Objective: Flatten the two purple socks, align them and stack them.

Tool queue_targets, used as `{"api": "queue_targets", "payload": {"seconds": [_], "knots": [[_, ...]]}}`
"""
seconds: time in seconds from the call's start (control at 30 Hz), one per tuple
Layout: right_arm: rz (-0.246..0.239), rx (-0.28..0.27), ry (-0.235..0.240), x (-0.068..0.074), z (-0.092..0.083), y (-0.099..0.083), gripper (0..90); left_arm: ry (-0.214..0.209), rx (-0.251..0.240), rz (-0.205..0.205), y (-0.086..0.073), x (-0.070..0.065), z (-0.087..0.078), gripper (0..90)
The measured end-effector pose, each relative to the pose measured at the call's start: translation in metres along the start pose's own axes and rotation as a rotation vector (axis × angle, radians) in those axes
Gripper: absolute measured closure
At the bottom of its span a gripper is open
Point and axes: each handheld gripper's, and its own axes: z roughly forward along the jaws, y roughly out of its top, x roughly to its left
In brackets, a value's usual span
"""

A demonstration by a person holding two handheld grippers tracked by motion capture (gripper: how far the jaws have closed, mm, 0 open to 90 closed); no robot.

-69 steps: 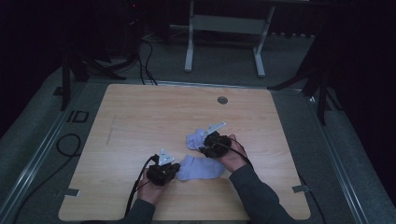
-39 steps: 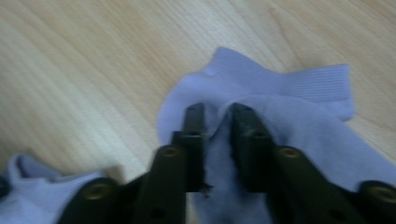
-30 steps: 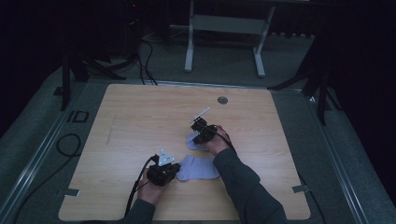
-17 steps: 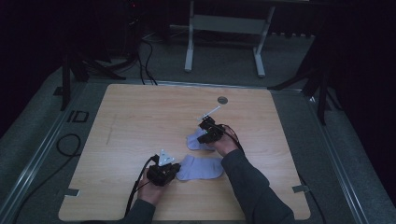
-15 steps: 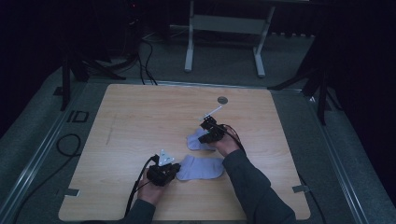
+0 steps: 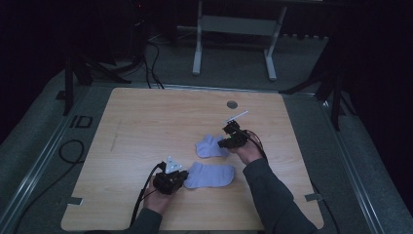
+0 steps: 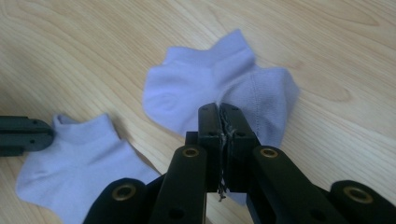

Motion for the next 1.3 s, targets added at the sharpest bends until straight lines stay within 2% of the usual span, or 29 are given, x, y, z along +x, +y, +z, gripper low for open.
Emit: {"api": "queue_targets", "payload": {"seconds": [0.23, 0.53, 0.73, 0.9, 0.97, 1.07, 1.3], "knots": [[0.038, -0.026, -0.013, -0.011, -0.008, -0.012, 87.5, 0.000, -0.002, -0.002, 0.000, 0.000, 0.000, 85.8], [0.048, -0.036, -0.033, -0.016, -0.016, -0.026, 87.4, 0.002, -0.004, 0.001, 0.000, 0.000, 0.000, 85.7], [0.067, -0.014, -0.072, -0.029, -0.019, -0.039, 84.9, 0.000, -0.001, -0.001, 0.000, 0.000, 0.000, 85.6], [0.070, 0.000, -0.152, -0.037, -0.026, -0.047, 75.3, 0.000, -0.002, -0.001, 0.000, 0.000, 0.000, 85.7], [0.072, -0.012, -0.157, -0.038, -0.030, -0.046, 72.3, 0.003, -0.003, 0.001, 0.000, -0.001, 0.000, 85.6], [0.053, -0.020, -0.153, -0.038, -0.033, -0.042, 69.6, 0.001, -0.003, 0.000, 0.000, 0.000, 0.000, 85.6], [-0.060, 0.004, -0.127, -0.021, -0.024, -0.024, 67.0, -0.002, -0.001, -0.002, 0.000, 0.000, 0.000, 85.5]]}}
